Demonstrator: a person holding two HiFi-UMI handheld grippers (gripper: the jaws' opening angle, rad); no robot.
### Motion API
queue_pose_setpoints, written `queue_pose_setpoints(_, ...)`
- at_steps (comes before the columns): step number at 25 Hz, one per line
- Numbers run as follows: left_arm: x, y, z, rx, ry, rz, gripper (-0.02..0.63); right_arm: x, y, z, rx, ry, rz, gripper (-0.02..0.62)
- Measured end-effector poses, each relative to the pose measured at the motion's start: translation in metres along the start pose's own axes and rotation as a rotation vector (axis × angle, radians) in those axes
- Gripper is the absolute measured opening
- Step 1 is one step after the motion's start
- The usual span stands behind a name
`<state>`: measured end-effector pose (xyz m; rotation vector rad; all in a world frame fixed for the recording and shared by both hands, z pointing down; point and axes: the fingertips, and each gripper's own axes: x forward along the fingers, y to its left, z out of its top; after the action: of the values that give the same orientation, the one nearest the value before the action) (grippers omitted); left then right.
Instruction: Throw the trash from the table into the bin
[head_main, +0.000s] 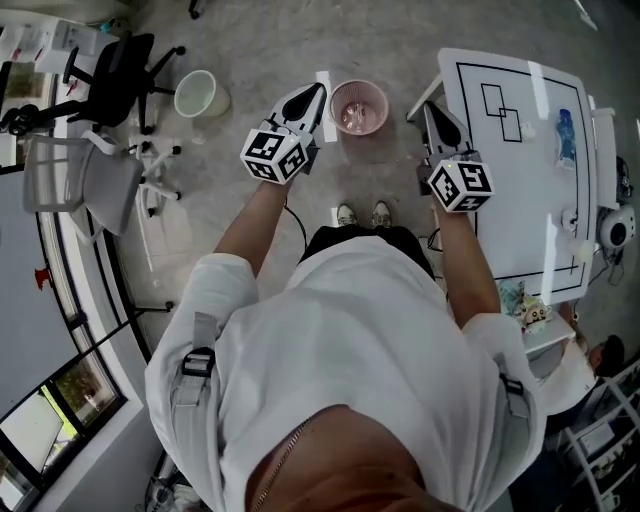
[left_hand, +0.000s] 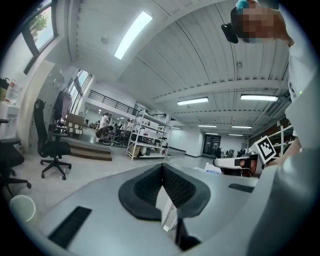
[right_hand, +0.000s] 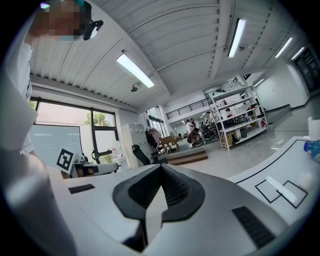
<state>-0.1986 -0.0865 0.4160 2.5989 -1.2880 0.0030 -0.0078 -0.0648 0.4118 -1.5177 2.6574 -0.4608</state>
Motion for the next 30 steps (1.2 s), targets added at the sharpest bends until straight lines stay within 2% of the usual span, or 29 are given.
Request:
queue_pose_setpoints(5,0.017,-0.025,0.005,0.017,0.008,-0.102,0.009,-0.027,-0.009,0.012,-0.008,-0.042,-0.084,-0.003)
queue_pose_setpoints(9,0.042,-0.059,0.003,0.027,0.026,-0.214,0.009,-0.06,-0.03,0.021,-0.008,-0.076,-0.191,-0.003)
queue_pose_setpoints(15,0.091,-0.126,-0.002,0.047,0.053,-0.398,0.009,-0.127,-0.088,0.03,-0.006,-0.121,-0.403,-0.003)
queue_pose_setpoints(21,0.153,-0.194,-0.014,0.08,0.101,-0.54,0.009,-0.179,-0.163,0.029,0.007,-0.125,-0.581,-0.003)
queue_pose_setpoints(26,0.201,-0.228,-0.03,0.103,0.159,-0.598,0.009,-0.196,-0.218,0.018,0.01,-0.074,-0.67,-0.004)
queue_pose_setpoints(30,0.229,-0.241,-0.046,0.105,0.199,-0.603,0.009,-0.192,-0.256,0.001,0.005,0.0,-0.676,0.005)
